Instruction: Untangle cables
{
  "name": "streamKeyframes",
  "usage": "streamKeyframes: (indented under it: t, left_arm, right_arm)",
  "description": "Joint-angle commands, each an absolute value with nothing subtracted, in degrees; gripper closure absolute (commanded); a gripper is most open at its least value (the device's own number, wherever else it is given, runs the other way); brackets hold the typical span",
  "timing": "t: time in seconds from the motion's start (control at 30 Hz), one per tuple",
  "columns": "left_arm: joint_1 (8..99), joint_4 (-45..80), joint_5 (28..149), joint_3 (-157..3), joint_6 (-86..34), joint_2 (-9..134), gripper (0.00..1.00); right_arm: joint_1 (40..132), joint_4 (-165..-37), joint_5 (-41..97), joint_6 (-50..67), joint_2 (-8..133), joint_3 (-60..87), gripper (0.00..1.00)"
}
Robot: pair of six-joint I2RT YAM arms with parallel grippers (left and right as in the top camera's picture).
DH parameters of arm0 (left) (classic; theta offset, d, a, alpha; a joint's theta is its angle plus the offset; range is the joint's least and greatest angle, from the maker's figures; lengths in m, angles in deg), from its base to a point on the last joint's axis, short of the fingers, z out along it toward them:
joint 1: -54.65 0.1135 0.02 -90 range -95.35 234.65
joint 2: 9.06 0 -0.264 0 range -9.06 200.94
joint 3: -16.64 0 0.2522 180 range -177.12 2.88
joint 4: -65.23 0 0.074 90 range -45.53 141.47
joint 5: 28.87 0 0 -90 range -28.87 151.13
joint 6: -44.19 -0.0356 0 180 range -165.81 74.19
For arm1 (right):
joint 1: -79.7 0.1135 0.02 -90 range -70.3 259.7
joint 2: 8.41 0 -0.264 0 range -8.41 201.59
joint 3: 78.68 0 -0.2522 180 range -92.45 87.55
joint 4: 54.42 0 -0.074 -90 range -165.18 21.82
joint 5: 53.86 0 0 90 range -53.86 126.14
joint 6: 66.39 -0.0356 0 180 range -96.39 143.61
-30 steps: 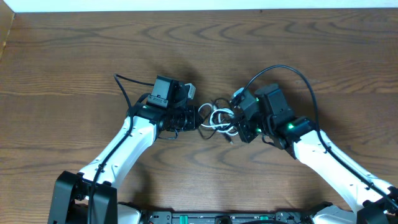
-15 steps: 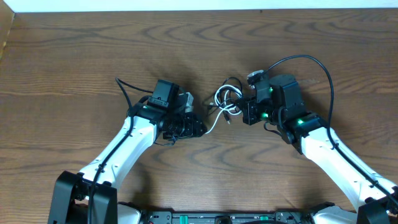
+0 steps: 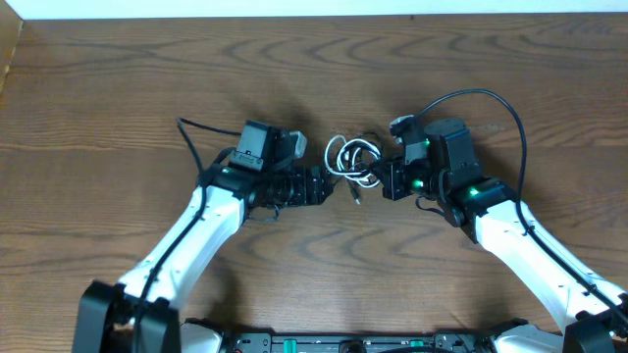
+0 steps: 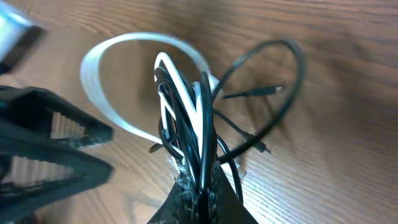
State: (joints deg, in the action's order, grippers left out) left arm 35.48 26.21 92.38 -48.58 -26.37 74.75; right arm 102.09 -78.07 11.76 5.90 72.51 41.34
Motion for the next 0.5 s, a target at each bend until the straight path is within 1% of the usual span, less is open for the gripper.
streamKeyframes:
  t: [0.0, 0.07, 0.17, 0.33, 0.47]
  left_arm:
    - [36.9, 26.9, 90.1, -50.9, -26.7, 70.0, 0.22]
    - [37.4, 26.9, 88.6, -50.9, -26.7, 68.1, 0.22]
    - [37.6, 27.6, 89.2, -50.9, -26.6, 65.9, 0.22]
    - [37.1, 29.7, 97.4, -50.9, -23.2, 65.5, 0.27]
    - [35.3, 31.0, 101.0, -50.9, -20.0, 66.6, 0.3]
  right_arm:
    - [101.9, -78.1, 13.1, 4.3, 71.3, 41.1, 0.99]
    - [101.9, -78.3, 12.9, 4.8, 71.3, 41.1, 0.99]
    - [101.9, -78.4, 8.1, 10.9, 71.3, 41.1, 0.99]
    - [102.6, -80.0, 5.7, 16.2, 71.3, 41.1, 0.99]
    - [103.7, -79.5, 5.5, 16.4, 71.3, 41.1, 0.99]
